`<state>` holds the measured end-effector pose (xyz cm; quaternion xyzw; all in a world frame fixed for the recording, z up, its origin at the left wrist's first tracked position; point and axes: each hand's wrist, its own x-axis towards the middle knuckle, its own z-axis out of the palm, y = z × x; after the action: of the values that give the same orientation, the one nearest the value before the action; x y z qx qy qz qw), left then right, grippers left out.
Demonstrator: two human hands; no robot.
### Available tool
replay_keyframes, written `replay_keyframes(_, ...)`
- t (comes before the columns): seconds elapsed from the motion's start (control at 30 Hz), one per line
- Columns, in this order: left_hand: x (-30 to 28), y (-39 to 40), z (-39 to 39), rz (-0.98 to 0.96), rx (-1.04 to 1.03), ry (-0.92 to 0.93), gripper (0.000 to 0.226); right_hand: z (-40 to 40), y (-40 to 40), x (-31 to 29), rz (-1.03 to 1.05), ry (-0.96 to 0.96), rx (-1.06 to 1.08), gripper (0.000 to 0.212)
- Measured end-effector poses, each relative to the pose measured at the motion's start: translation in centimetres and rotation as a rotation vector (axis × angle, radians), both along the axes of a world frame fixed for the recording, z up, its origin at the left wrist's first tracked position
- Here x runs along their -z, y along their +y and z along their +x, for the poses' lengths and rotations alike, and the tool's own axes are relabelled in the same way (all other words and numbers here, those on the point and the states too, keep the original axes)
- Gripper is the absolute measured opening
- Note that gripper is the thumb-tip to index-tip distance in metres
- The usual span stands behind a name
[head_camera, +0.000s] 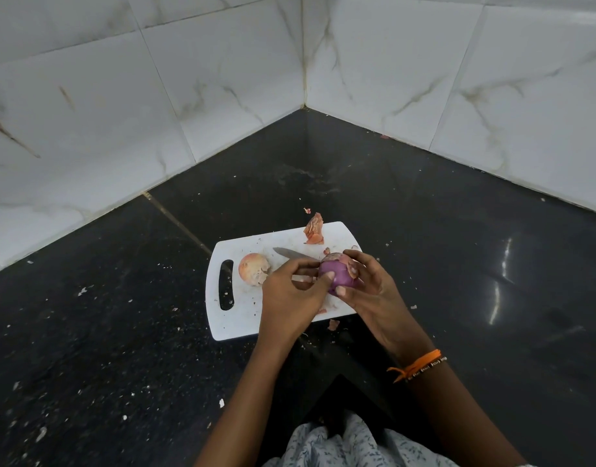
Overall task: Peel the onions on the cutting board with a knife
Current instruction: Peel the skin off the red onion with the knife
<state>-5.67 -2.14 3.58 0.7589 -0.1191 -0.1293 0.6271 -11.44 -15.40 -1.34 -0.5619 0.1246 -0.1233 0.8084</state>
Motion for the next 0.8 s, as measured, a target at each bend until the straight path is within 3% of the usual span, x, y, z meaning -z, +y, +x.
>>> replay_keyframes(0.3, 0.0, -0.1, 0.0, 0.09, 0.003, -0.057, 0.024, 0.3, 0.0, 0.3, -0.177, 0.015, 0.015, 0.063)
replay_keyframes(0.5, 0.5, 0.2, 0.5, 0.121, -0.036, -0.116, 0.026, 0.2, 0.3, 0.1, -0.119, -0.007, -0.003, 0.063)
replay_keyframes(0.7, 1.7, 0.6, 1.0, 0.056, -0.063, 0.041, 0.024, 0.2, 0.4, -0.1, -0.079, -0.022, 0.005, 0.058)
replay_keyframes(0.8, 2.1, 0.6, 1.1, 0.092, -0.064, -0.01, 0.034, 0.1, 0.4, -0.2, -0.067, -0.036, -0.014, 0.058)
